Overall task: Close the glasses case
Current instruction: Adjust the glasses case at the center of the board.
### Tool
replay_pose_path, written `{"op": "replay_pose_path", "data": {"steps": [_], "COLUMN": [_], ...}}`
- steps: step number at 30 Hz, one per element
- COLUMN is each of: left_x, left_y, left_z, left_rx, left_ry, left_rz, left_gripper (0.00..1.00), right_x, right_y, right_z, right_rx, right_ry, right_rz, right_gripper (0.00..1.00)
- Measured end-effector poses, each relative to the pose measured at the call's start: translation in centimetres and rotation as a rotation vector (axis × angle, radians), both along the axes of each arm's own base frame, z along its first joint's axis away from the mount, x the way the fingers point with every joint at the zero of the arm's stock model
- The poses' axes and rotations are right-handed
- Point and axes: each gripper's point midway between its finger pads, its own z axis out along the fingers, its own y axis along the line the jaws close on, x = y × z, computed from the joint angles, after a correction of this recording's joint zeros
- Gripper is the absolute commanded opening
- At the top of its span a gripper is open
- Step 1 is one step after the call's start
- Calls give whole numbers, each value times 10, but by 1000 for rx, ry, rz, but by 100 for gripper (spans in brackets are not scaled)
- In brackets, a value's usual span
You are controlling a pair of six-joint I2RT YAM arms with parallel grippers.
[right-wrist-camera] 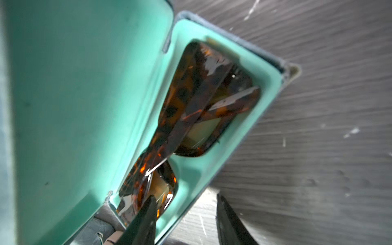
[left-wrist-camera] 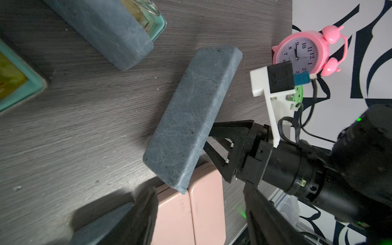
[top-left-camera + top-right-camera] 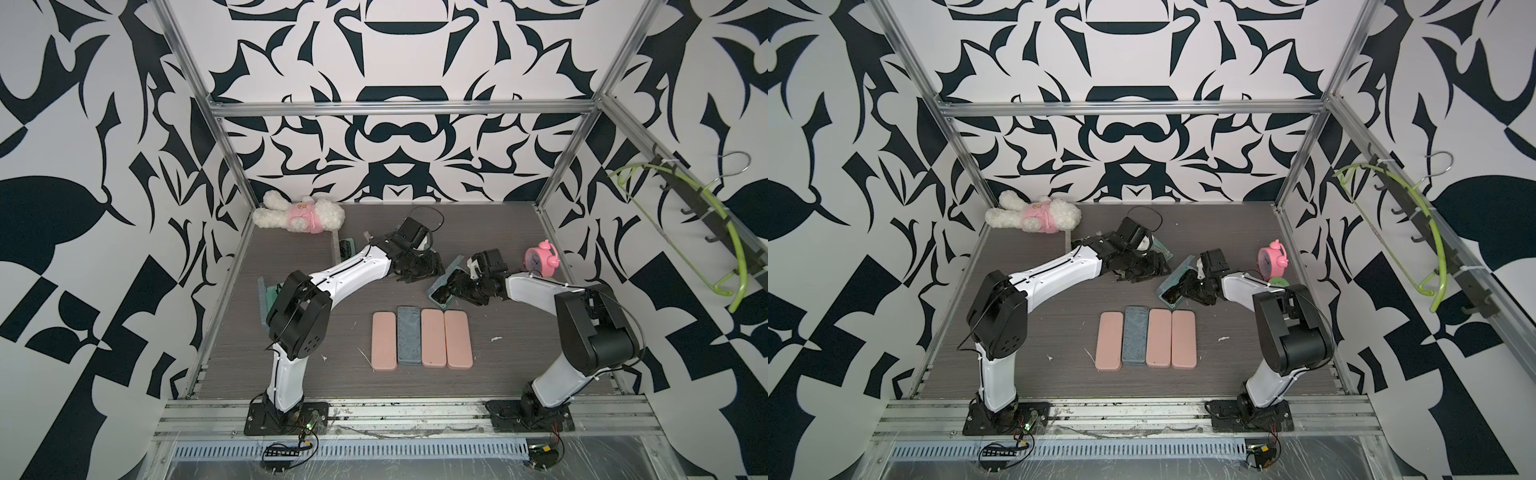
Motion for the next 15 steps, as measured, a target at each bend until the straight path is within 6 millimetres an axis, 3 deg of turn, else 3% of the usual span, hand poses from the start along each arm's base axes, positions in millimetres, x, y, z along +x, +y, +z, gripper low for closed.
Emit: {"op": "replay_pose_path", "data": {"steps": [7,15], "left_x": [-1,-10], "left_y": [0,10], "left_z": [-1,-6], "left_rx": [0,13], "left_ry": [2,14], "left_rz": [-1,0], "left_gripper": [69,69], "right_x": [0,10], "right_y": [-3,-3], "right_z": [9,6], "right_rx": [-12,-32], "right_ry": [-5,9], "right_rz": [-7,-15], "right_gripper": [48,48]}}
